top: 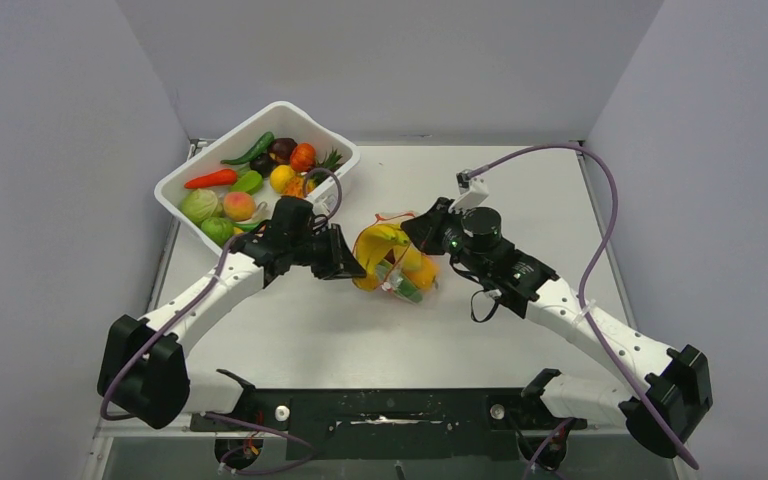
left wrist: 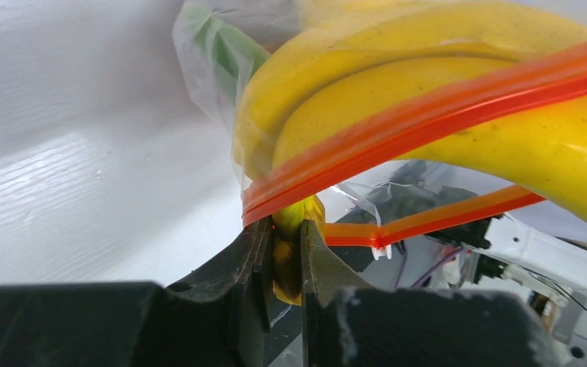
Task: Place the food in the zip-top bag and seal the zipper
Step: Place the fake fruit in the zipper food storage bag.
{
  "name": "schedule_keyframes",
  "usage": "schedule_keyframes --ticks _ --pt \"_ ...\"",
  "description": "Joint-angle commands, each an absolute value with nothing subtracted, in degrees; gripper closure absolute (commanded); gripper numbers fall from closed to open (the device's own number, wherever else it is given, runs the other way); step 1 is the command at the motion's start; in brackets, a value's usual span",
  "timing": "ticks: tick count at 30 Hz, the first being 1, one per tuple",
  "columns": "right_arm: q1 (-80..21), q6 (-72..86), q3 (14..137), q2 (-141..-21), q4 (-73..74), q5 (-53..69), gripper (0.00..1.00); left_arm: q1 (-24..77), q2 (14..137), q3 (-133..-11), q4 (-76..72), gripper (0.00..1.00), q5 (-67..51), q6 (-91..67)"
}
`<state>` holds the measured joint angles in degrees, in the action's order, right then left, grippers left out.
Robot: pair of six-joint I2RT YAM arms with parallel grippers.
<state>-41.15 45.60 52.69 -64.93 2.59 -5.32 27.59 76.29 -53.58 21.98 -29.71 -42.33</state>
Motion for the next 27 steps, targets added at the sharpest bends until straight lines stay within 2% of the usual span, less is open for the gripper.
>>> schedule_keyframes --ticks 1,8,17,22,23,25,27 --pt "-42.3 45.5 53.5 -62.4 -5.1 -3.9 1.0 28.1 75.9 -59.0 29.3 1.0 -19.9 -37.4" --pt "-42.6 45.8 54.0 -63.8 -4.3 -3.2 1.0 30.2 76.2 -65.4 37.1 1.0 -5.1 -34.4" --pt "-42.7 45.5 54.1 -63.2 -4.3 -4.0 1.0 30.3 79.8 -70.4 45.1 1.0 2.2 -31.0" --pt "-43.0 45.7 53.9 -65.0 -5.2 -3.0 1.0 30.3 81.1 -73.1 46.4 1.0 2.2 -30.8" --pt "-43.1 46.0 54.0 -65.4 -5.2 -2.9 1.0 30.3 81.3 -73.8 46.6 0.97 1.9 -30.8" --pt "-43.2 46.3 54.0 -65.7 -5.2 -2.9 1.0 30.4 80.7 -74.7 46.4 0.8 0.8 -30.7" --pt "-43.1 46.6 54.1 -65.5 -4.6 -3.9 1.0 30.3 79.2 -74.6 45.6 0.7 -0.7 -30.7"
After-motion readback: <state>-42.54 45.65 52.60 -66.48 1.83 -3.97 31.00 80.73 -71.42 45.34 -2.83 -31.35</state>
